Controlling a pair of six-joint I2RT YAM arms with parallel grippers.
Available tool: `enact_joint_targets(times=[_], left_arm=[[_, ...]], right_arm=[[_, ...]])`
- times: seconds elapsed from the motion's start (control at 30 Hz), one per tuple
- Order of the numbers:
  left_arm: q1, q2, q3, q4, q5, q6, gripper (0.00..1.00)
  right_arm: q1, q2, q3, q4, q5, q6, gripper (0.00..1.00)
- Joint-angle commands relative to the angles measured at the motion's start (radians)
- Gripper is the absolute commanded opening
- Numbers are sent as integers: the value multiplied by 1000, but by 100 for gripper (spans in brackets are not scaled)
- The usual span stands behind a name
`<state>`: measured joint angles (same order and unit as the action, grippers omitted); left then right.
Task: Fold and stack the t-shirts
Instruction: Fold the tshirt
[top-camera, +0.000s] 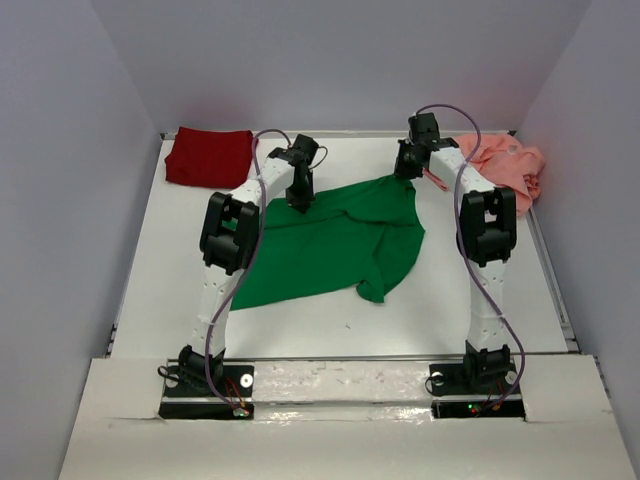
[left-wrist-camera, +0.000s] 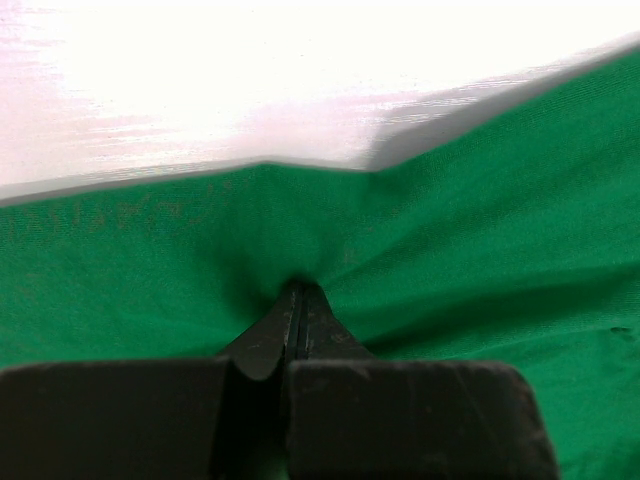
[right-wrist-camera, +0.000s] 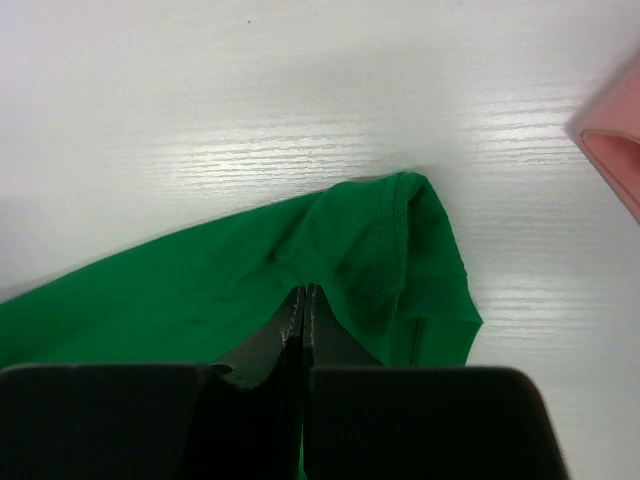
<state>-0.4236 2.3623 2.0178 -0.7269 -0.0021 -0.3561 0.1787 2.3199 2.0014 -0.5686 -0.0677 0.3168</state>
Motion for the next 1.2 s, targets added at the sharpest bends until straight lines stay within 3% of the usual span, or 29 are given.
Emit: enact_joint_targets(times=[0.0,0.23,0.63,0.83,1.17], left_arm=[[8,-40,-36,-43,-38,16,0],[17,-67,-53,-46,-49,23,0],[23,-60,-44,-42,-38,19,0],[25,-58,-50,-35,-33,17,0],[26,-69,-68,-26,-35,16,0]], right_arm=[[-7,-47,-9,-11,-21,-13,0],[-7,-31,-3,-10,-118,27,0],[96,65,112,22,-489,149,0],[166,150,151,27,-572,191,0],[185,217,152,39,-600,208,0]])
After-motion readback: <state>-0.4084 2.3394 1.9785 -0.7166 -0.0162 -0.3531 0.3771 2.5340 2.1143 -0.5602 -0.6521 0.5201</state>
